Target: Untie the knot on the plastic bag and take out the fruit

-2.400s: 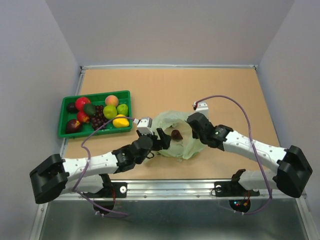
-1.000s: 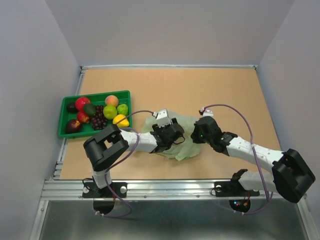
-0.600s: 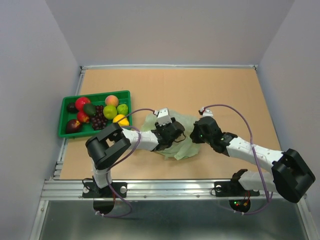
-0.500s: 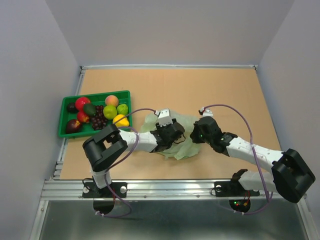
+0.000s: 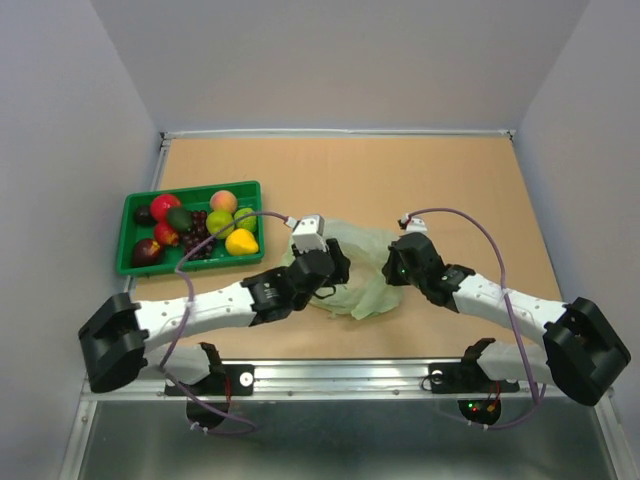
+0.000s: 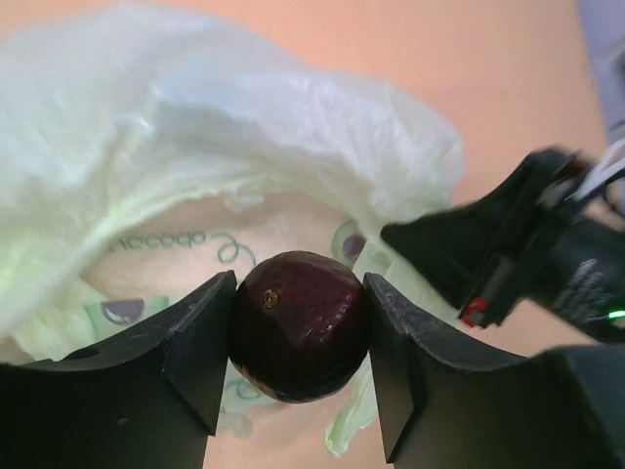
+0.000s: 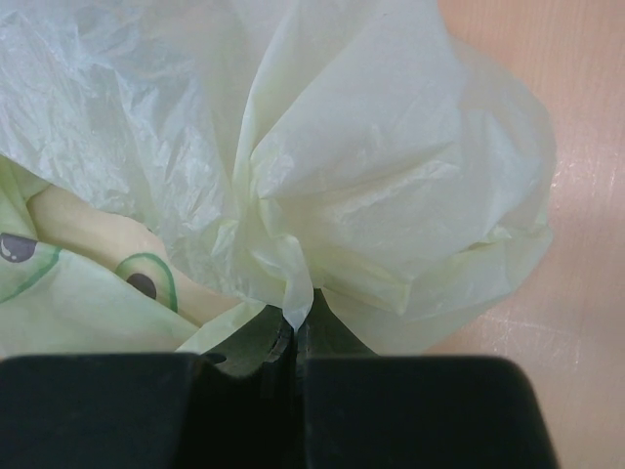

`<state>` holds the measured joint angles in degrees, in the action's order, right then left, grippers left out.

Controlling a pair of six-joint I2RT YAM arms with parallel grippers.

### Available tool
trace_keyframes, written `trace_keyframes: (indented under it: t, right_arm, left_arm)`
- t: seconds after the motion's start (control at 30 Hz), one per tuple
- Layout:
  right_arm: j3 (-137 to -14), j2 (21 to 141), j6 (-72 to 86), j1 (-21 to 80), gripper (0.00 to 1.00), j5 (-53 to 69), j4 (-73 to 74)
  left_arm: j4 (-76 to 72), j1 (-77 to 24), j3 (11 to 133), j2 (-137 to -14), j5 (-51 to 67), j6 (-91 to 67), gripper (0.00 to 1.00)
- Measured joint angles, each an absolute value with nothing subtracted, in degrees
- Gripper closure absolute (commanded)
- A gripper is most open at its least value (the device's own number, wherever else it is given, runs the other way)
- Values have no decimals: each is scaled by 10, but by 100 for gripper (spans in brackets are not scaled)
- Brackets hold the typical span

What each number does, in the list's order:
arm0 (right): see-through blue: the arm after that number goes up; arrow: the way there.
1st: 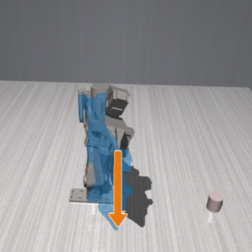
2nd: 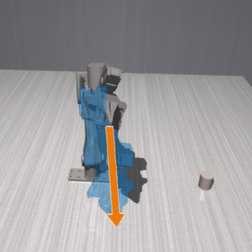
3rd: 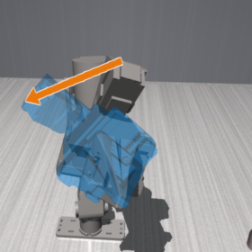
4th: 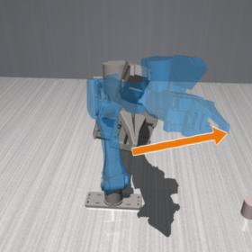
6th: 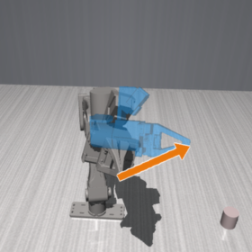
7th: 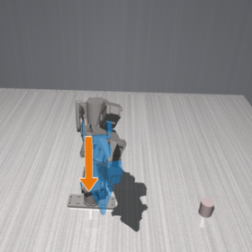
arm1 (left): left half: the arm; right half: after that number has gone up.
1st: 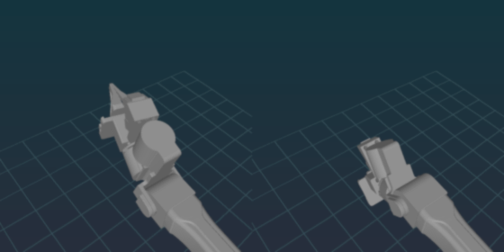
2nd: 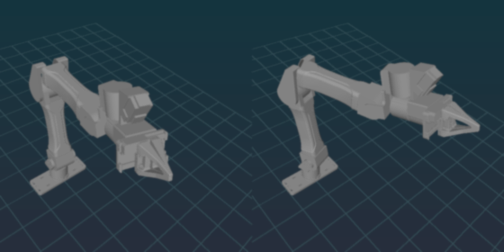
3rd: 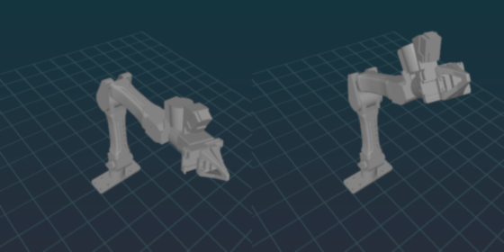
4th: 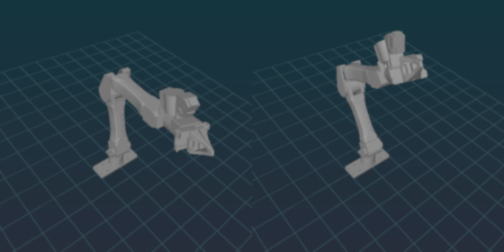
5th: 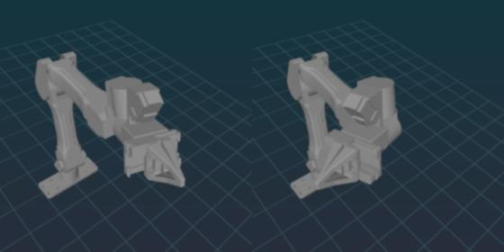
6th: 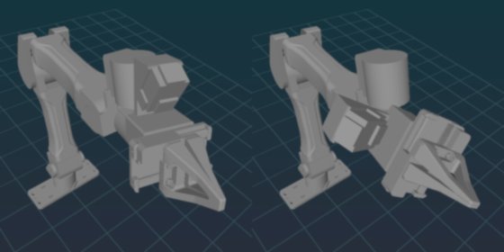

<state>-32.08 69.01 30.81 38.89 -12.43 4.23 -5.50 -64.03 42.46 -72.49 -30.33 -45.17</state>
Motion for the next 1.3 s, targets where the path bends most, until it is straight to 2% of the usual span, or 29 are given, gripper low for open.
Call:
trace_keyframes:
  t: [0.13,0.23,0.3,0.43,0.6,0.73,0.9,1.0,1.3]
  right_arm:
    - [-321,690,309,386,100,-124,42]
    - [-321,690,309,386,100,-124,42]
    - [-321,690,308,386,100,-124,42]
    - [-321,679,305,386,100,-121,42]
    - [-320,652,296,386,100,-120,42]
    - [-320,641,285,386,99,-116,42]
    - [-319,628,278,386,100,-109,42]
    - [-319,624,274,386,99,-106,42]
    - [-309,616,267,386,100,-102,42]
  left_arm:
    - [-49,-573,425,-612,-278,-406,78]
    - [-36,-489,429,-541,-276,-381,78]
    - [-14,-399,443,-519,-268,-363,77]
    - [29,-230,470,-548,-260,-310,71]
    - [68,-112,514,-635,-255,-246,64]
    - [84,-69,575,-716,-259,-190,56]
    - [80,-43,671,-836,-284,-133,52]
    - [70,-33,680,-884,-293,-105,40]
    - [56,-28,695,-977,-294,-63,14]
